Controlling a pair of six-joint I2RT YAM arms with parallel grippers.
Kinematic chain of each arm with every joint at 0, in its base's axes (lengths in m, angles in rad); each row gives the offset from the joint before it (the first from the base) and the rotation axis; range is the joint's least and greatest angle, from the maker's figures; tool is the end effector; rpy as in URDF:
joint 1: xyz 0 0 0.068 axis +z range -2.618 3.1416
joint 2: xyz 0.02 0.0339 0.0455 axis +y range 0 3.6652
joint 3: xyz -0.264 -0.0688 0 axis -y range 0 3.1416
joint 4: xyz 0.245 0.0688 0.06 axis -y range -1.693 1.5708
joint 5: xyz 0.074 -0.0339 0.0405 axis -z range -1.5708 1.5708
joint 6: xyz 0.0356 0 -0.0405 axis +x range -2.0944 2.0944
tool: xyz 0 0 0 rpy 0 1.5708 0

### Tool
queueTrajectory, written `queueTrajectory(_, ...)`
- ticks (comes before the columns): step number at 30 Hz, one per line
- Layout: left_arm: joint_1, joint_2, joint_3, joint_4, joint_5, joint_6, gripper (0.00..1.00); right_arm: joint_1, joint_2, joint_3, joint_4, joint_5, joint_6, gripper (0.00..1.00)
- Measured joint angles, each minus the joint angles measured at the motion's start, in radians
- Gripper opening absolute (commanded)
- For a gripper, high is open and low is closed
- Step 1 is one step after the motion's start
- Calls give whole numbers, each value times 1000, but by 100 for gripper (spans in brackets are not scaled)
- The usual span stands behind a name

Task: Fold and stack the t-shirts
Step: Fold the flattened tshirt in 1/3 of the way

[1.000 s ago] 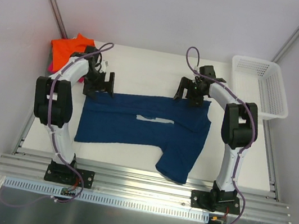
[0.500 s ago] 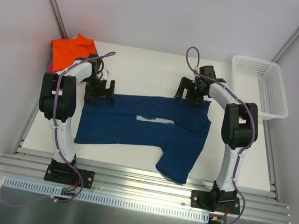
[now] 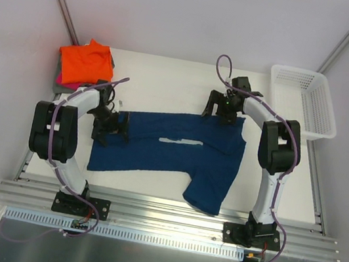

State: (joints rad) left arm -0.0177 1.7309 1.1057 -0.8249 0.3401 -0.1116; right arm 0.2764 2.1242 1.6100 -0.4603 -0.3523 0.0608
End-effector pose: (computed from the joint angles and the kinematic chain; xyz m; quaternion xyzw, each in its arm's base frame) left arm 0.3086 -0.0173 0.1726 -0.0360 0.9832 -0.1724 0.0484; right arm 0.4410 0.1379 0.1810 -0.1524 0.9301 0.2137 0.2570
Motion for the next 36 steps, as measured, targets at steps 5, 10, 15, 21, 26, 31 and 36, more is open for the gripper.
queueTrajectory(5,0,-5,38,-17,-4,0,99,3,0,0,0,0,0,97)
queueTrajectory(10,0,3,214,-16,-8,0,99,5,0,0,0,0,0,97)
queueTrajectory(15,0,114,360,5,-10,0,99,6,-3,0,0,10,-2,97)
queueTrajectory(21,-2,286,397,5,-9,0,99,3,-3,20,-15,39,-2,99)
queueTrajectory(26,-2,313,403,-2,-7,0,99,-16,-3,66,-15,42,-12,99)
queueTrajectory(31,-2,323,434,-3,-6,0,99,-51,-3,102,-17,56,-28,99)
queueTrajectory(36,-2,333,444,-3,-7,0,99,-64,-3,100,-19,56,-34,93)
